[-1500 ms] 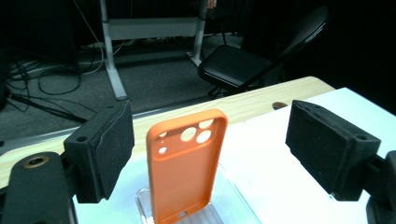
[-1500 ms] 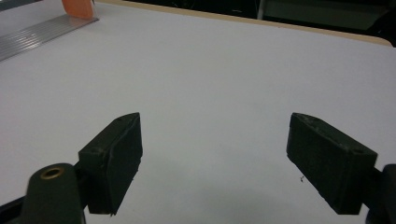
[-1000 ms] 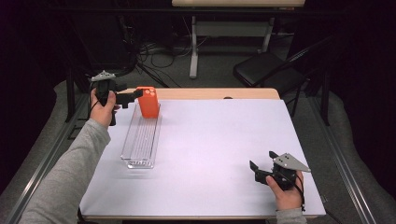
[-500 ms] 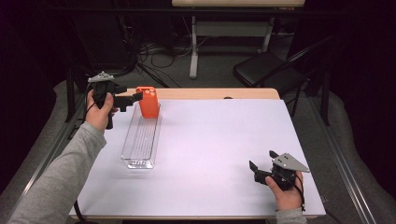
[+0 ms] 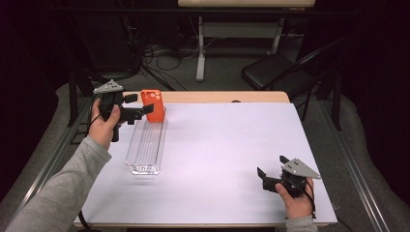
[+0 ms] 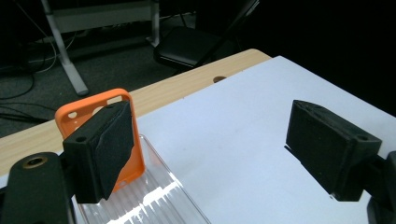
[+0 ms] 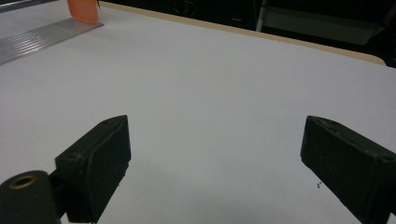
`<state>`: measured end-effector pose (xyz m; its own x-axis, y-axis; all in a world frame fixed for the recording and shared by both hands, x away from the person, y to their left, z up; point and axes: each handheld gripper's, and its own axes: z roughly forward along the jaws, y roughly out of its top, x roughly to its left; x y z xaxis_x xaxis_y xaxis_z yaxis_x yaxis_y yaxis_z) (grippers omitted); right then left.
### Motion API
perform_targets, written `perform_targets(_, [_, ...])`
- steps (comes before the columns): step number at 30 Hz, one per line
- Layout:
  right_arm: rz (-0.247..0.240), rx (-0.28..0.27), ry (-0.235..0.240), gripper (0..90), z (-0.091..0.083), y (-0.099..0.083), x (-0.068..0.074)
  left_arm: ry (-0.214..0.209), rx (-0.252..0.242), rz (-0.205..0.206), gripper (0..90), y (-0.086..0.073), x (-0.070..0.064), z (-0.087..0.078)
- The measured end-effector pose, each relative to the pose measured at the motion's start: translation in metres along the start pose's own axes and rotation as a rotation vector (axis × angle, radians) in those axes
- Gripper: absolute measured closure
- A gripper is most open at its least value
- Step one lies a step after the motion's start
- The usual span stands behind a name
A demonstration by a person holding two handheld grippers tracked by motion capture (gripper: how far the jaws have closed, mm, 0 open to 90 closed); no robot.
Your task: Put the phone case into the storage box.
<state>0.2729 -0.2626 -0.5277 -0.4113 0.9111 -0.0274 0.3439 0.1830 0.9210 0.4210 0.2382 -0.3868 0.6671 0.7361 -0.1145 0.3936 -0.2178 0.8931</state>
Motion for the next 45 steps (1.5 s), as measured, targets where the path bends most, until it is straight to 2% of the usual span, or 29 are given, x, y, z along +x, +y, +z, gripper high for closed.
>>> perform_targets(3, [-0.009, 0.001, -0.002, 7.2, 0.0, 0.0, 0.001, -0.01, 0.009, 0.033, 15.6, -0.002, -0.007, -0.001])
perform_targets(7, [-0.016, 0.005, -0.002, 7.1, -0.001, 0.001, 0.002, -0.036, 0.014, 0.024, 15.6, -0.007, -0.015, -0.003])
perform_targets(9, [-0.017, 0.003, 0.0, 7.1, -0.002, 0.001, 0.002, -0.038, 0.022, 0.037, 15.6, -0.011, -0.02, -0.005])
perform_targets(15, [-0.019, -0.001, 0.0, 7.2, -0.002, 0.001, 0.002, -0.073, 0.007, 0.029, 15.6, -0.023, -0.033, -0.012])
perform_targets(18, [-0.022, -0.001, 0.009, 7.2, -0.002, 0.002, 0.003, -0.098, 0.0, 0.046, 15.6, -0.031, -0.04, -0.013])
perform_targets(23, [-0.025, 0.0, 0.013, 7.3, -0.002, 0.002, 0.004, -0.123, -0.001, 0.042, 15.6, -0.047, -0.046, -0.015])
perform_targets(27, [-0.027, -0.005, 0.012, 7.5, -0.003, 0.002, 0.004, -0.116, -0.004, 0.039, 15.6, -0.062, -0.049, -0.017])
perform_targets(33, [-0.022, -0.009, 0.012, 8.0, -0.005, 0.002, 0.003, -0.147, -0.035, 0.012, 15.6, -0.087, -0.054, -0.023])
perform_targets(42, [-0.021, -0.009, 0.014, 8.4, -0.006, 0.002, 0.002, -0.121, -0.09, -0.005, 15.6, -0.116, -0.06, -0.035])
perform_targets(45, [-0.024, -0.007, 0.015, 8.6, -0.006, 0.002, 0.002, -0.119, -0.123, -0.02, 15.6, -0.124, -0.06, -0.039])
